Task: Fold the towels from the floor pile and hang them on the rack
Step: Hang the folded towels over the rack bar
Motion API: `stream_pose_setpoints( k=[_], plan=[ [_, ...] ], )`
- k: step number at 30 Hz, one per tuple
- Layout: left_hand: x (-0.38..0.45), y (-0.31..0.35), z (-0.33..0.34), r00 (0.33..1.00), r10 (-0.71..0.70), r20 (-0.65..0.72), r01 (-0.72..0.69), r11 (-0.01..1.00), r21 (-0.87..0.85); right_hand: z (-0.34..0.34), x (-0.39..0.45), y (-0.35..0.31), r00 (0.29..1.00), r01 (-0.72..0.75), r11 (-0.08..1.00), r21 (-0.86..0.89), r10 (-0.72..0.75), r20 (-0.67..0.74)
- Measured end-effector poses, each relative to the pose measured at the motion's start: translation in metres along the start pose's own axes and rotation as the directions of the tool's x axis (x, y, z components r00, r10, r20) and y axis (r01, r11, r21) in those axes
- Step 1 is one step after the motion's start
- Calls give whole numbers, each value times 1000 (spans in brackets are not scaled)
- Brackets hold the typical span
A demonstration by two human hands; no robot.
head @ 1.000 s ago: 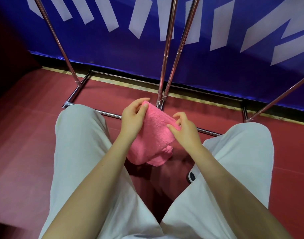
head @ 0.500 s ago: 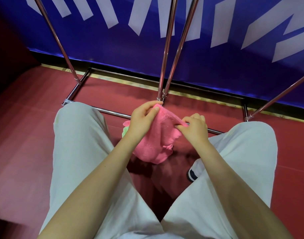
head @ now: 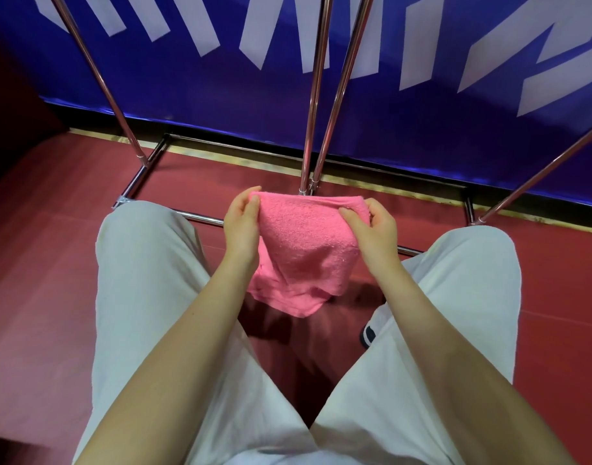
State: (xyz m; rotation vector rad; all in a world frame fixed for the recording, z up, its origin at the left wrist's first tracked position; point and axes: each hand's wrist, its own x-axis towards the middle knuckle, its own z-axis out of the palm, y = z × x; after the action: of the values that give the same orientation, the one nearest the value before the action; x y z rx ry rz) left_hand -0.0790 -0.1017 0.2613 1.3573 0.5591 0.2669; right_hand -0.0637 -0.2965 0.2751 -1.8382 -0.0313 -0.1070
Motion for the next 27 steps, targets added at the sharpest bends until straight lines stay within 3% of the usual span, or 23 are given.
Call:
stream_pose_setpoints(
  k=[14,22,27],
  plan=[
    [1,-3,7,998,-32,-59,28,997,-71,12,-3,-9,997,54,998,-9,-55,-49],
    [14,4,0,996,-25,-83,15,993,-118,21,0,-7,998,-43,999,-26,44,34],
    [13,2,2,993,-101,-62,96,992,-78,19,4,0,995,-100,993,-68,98,-26]
  ],
)
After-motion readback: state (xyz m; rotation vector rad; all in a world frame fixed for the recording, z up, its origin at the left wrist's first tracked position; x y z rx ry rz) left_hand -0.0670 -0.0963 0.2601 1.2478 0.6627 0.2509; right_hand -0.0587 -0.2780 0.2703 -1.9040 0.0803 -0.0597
